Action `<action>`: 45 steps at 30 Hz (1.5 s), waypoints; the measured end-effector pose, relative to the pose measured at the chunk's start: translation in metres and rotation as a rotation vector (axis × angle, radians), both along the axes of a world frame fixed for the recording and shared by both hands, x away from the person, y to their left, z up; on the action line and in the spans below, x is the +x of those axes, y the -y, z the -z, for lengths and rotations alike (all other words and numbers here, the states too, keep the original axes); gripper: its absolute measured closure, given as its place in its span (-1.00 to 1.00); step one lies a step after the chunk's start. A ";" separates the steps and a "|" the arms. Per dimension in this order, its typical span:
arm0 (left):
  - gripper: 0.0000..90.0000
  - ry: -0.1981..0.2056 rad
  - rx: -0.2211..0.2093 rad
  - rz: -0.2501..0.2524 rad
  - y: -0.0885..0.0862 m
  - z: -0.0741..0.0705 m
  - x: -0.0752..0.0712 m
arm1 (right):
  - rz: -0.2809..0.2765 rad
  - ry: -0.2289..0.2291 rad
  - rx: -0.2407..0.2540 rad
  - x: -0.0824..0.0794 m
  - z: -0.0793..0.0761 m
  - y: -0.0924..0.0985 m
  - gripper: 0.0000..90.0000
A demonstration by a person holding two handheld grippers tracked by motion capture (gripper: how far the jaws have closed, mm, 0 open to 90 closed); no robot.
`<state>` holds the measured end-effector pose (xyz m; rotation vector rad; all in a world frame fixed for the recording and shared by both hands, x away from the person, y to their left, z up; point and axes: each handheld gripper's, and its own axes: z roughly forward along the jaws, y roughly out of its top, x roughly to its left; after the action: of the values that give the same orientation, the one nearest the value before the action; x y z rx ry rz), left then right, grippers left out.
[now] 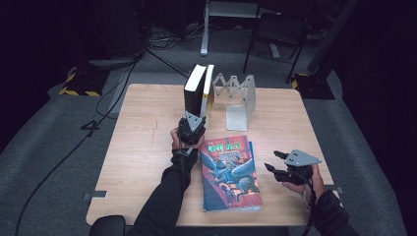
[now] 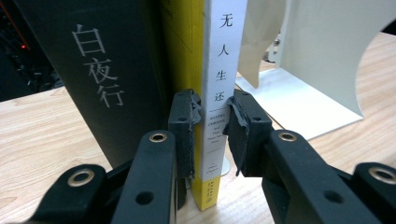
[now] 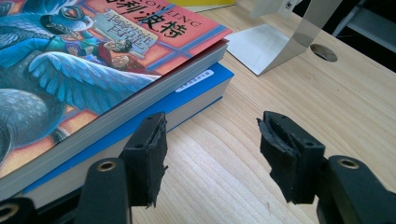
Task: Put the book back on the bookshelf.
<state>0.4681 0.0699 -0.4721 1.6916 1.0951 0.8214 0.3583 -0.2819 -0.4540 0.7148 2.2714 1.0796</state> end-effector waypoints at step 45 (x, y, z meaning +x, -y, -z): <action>0.58 -0.021 -0.055 0.004 -0.008 -0.007 -0.003 | -0.008 -0.013 -0.038 0.000 0.004 -0.003 -0.10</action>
<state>0.4653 0.0781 -0.4652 1.6594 1.1184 0.7659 0.3585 -0.2790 -0.4584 0.7000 2.3008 1.0351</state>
